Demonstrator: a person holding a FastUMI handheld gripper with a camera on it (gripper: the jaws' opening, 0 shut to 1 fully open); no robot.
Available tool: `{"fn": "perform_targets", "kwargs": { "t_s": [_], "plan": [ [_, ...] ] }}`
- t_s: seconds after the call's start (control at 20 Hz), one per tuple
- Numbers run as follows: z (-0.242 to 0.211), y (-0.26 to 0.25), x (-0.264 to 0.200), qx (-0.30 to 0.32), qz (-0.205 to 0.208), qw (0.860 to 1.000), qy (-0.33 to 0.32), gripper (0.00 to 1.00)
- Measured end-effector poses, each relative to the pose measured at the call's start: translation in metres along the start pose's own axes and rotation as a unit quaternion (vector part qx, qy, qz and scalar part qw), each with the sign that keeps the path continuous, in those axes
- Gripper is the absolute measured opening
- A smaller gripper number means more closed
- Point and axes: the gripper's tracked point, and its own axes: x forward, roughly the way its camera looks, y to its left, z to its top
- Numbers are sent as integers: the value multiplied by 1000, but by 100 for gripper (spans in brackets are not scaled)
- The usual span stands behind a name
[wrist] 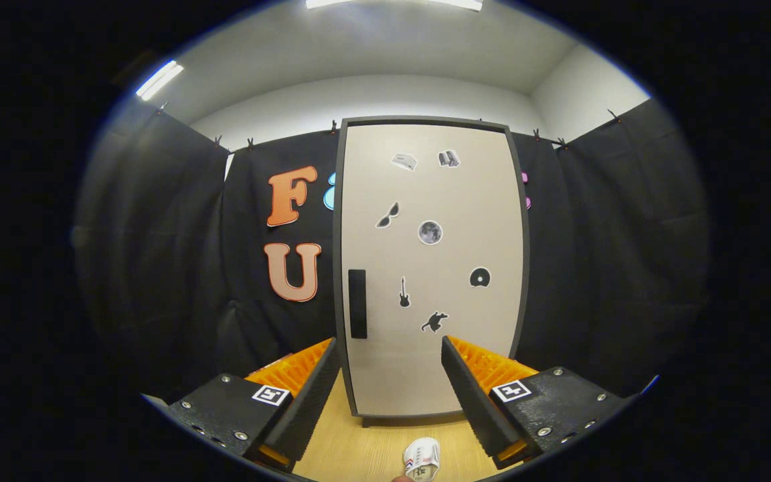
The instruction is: Open the shoe cabinet door, grab the shoes and put them into the shoe cabinet, then close the shoe cabinet door.
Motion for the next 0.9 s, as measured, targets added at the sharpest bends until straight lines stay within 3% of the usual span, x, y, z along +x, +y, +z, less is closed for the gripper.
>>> {"fn": "perform_targets", "kwargs": {
  "t_s": [0.3,0.9],
  "plan": [
    [-22,31,65,6,23,1000,7,95],
    [-19,51,185,-1,9,1000,-12,95]
  ]
}}
